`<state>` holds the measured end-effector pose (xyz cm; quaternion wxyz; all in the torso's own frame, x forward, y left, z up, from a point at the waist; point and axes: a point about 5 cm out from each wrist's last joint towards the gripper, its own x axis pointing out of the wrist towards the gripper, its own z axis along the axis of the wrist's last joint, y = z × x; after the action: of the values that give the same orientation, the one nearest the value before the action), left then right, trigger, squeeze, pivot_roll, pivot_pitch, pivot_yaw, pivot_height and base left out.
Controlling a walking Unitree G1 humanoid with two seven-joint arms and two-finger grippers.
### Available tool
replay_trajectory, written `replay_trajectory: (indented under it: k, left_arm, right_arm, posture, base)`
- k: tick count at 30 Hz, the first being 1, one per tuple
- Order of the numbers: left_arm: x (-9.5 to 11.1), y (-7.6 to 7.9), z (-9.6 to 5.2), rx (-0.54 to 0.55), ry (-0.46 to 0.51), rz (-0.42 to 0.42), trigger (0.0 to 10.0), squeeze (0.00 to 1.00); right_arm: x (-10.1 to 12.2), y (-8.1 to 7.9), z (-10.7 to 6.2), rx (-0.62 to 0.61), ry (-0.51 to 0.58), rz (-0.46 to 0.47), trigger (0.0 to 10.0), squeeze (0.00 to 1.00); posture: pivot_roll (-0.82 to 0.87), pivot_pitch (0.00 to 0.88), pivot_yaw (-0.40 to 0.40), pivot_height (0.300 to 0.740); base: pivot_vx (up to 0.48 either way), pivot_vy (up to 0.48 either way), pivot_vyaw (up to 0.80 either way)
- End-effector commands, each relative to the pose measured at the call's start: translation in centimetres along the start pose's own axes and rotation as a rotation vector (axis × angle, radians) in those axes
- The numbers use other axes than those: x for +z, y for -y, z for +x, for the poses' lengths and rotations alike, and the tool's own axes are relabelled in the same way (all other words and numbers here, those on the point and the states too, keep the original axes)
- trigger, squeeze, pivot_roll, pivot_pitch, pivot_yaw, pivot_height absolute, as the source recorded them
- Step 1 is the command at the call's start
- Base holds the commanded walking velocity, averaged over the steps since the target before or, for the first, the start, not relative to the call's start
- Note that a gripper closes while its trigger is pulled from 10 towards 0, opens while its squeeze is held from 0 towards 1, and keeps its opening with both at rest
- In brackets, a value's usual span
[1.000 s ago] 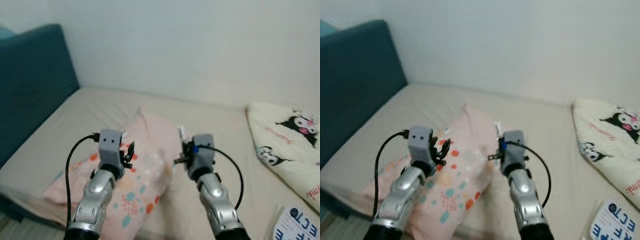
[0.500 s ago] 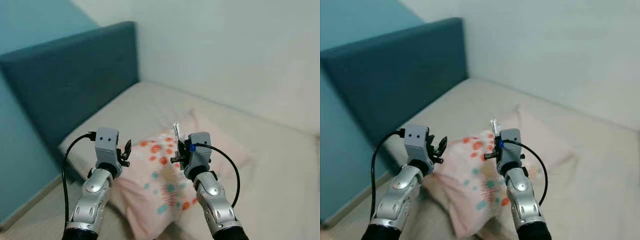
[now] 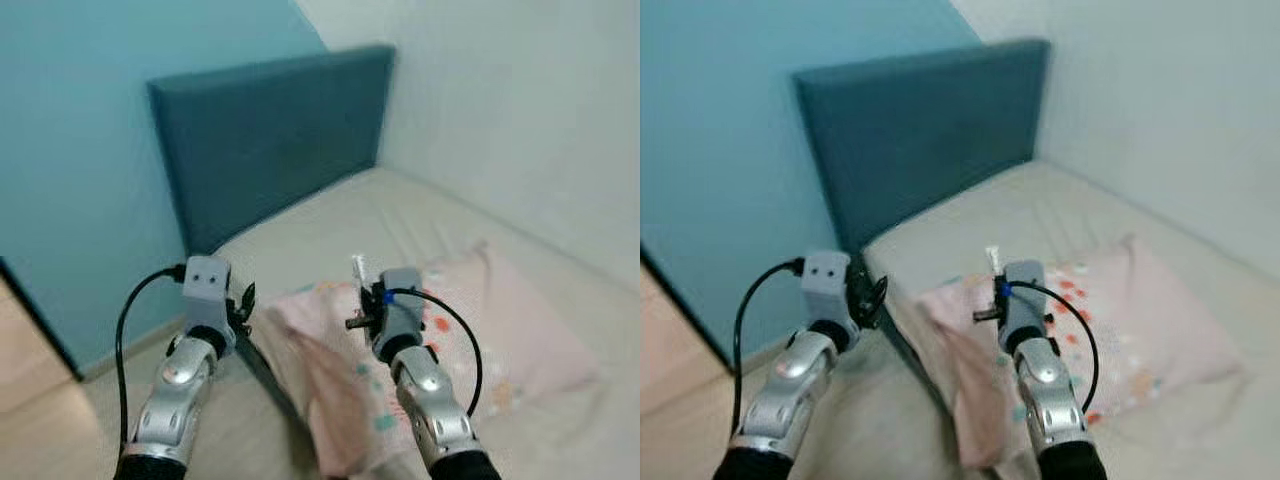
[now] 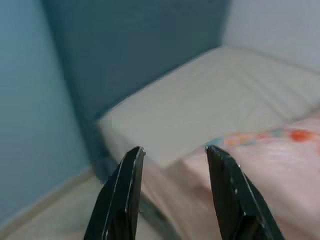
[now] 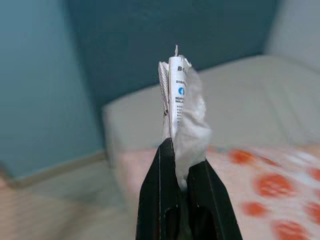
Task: Clean up the room
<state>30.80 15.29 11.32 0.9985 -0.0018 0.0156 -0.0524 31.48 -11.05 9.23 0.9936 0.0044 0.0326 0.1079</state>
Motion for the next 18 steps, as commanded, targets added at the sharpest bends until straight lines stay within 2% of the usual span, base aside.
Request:
replay_trajectory:
  k: [1, 5, 7, 10, 18]
  left_arm:
    - [-0.8, 0.5, 0.0, -0.021, -0.044, -0.004, 10.0, 0.00]
    - [-0.7, 0.7, 0.4, -0.028, -0.052, 0.017, 10.0, 0.00]
    - [-0.5, 0.4, 0.7, 0.029, -0.050, 0.038, 10.0, 0.00]
    - [-0.6, 0.2, 0.8, 0.058, -0.055, 0.038, 10.0, 0.00]
    - [-1.4, -0.6, 0.1, 0.047, -0.108, 0.029, 10.0, 0.00]
  right_arm:
    - [-0.5, 0.6, -0.1, -0.022, -0.028, 0.022, 10.0, 0.00]
    - [-0.2, 0.5, 0.3, -0.017, -0.027, 0.052, 10.0, 0.00]
    - [-0.5, 0.5, 0.4, -0.014, -0.044, 0.046, 10.0, 0.00]
    - [-0.9, 0.5, 0.3, -0.015, -0.068, 0.043, 10.0, 0.00]
    - [-1.9, 0.9, -0.2, -0.034, -0.109, 0.046, 10.0, 0.00]
  posture:
    - [0.04, 0.000, -0.075, 0.740]
    - [0.04, 0.000, -0.071, 0.740]
    - [0.04, 0.000, -0.062, 0.740]
    - [0.04, 0.000, -0.062, 0.740]
    - [0.04, 0.000, -0.055, 0.740]
  base:
    - [0.000, 0.000, 0.80]
    - [0.000, 0.000, 0.80]
    - [0.000, 0.000, 0.80]
    - [0.000, 0.000, 0.80]
    - [0.000, 0.000, 0.80]
